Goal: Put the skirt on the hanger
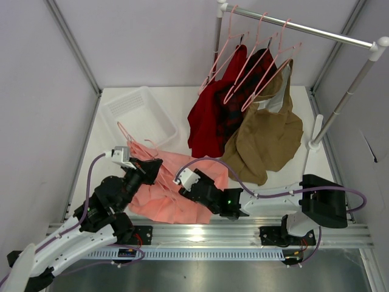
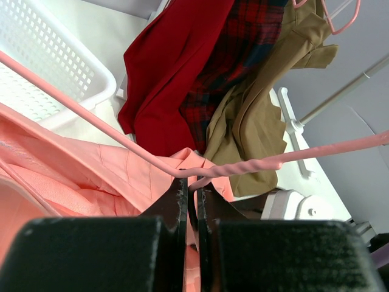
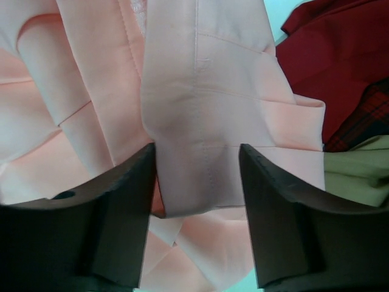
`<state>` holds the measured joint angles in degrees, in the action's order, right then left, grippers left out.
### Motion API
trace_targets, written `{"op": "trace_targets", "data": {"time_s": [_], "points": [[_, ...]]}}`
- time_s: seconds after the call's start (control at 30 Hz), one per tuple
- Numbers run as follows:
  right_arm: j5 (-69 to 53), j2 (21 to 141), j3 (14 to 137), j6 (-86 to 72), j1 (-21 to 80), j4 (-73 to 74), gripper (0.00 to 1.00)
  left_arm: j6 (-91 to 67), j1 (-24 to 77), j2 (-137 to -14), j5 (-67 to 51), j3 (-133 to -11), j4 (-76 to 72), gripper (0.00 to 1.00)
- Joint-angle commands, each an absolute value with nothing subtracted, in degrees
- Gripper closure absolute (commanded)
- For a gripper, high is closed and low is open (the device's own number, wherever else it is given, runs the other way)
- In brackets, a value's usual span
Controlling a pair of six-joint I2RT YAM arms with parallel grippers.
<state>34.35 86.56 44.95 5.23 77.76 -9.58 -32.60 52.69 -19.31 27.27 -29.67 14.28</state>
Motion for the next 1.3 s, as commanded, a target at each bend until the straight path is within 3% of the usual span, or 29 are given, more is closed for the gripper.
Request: {"op": "trace_targets", "data": {"time_s": [0.0,0.2,0.6,0.63,0.73,0.77,0.9,1.27], "points": [[30.16,82.71,45.71,4.57,76.99,-8.35,0.35,-30.76,52.12,-18.46,27.86,-29.71,11.78,1.0],[26.54,82.44,44.3,3.78,76.46,-9.23,0.34,-30.85,52.03,-18.19,27.77,-29.53,11.51,1.0],[32.86,89.73,47.19,8.61,76.55,-10.2,0.41,-30.76,52.03,-17.58,28.83,-29.71,12.39,1.0],[33.48,90.08,47.37,8.44,76.29,-10.2,0.44,-30.76,52.03,-17.58,28.83,-29.62,12.39,1.0],[36.47,90.35,47.9,7.65,75.85,-10.28,0.65,-30.85,51.94,-17.58,28.92,-29.62,12.3,1.0],[36.82,90.0,47.99,7.3,75.68,-10.54,0.77,-30.76,51.94,-17.58,29.0,-29.62,12.39,1.0],[33.68,84.31,47.9,1.0,75.5,-10.46,0.99,-30.5,51.77,-17.58,29.44,-29.88,12.57,1.0],[19.6,73.57,50.71,-18.71,77.17,-16.08,1.0,-30.67,51.5,-14.94,30.68,-39.18,21.35,1.0]]}}
